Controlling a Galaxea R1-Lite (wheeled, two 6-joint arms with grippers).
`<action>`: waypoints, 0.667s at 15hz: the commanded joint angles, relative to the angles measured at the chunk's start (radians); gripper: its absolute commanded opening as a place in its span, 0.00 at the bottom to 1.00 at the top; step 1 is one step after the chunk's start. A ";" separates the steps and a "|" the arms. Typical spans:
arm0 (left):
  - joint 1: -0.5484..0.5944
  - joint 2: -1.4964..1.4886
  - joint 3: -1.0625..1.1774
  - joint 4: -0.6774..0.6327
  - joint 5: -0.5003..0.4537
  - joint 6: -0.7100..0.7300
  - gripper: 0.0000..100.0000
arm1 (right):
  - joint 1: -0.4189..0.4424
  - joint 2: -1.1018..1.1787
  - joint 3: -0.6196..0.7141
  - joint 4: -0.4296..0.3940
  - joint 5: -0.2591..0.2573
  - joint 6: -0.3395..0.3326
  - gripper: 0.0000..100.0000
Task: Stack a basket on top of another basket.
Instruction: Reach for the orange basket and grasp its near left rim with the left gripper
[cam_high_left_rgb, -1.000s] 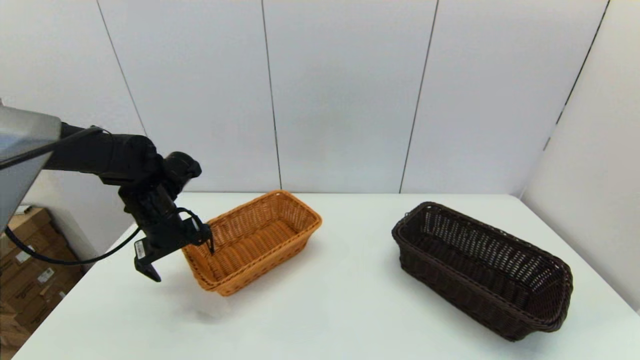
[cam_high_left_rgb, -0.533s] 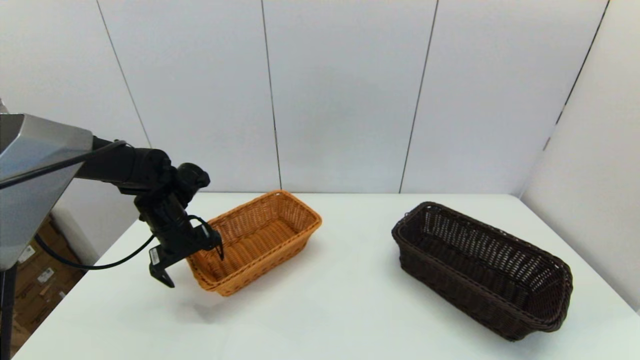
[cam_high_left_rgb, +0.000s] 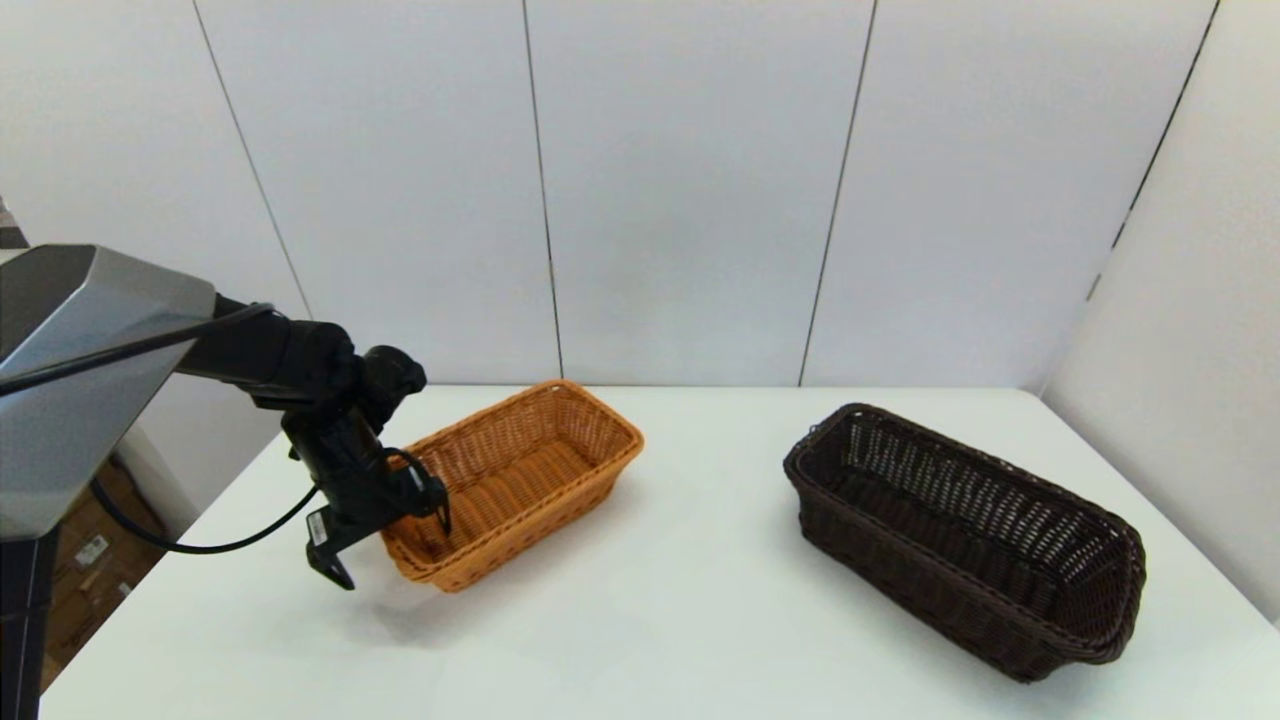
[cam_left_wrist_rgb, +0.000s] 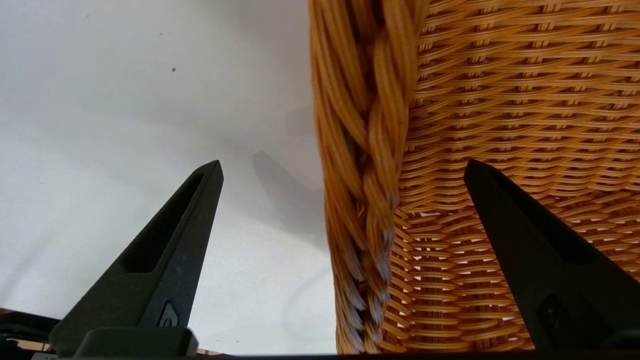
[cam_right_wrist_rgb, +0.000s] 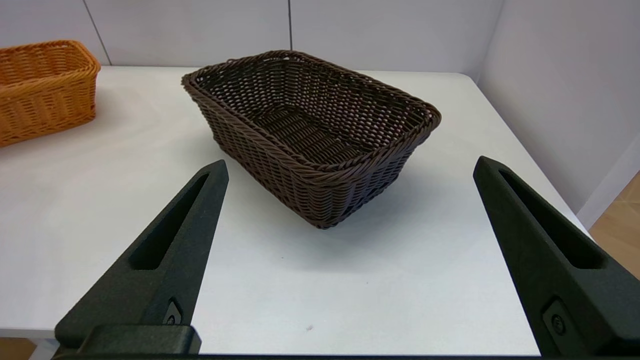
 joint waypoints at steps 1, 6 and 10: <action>0.000 0.006 0.012 -0.012 0.001 -0.005 1.00 | 0.000 0.000 0.000 0.000 0.000 0.001 1.00; 0.000 0.011 0.020 -0.020 0.001 -0.001 0.00 | 0.000 0.000 0.000 0.000 0.000 -0.001 1.00; 0.000 0.011 0.018 -0.029 0.001 -0.005 0.00 | 0.000 0.000 0.000 0.000 0.000 -0.001 1.00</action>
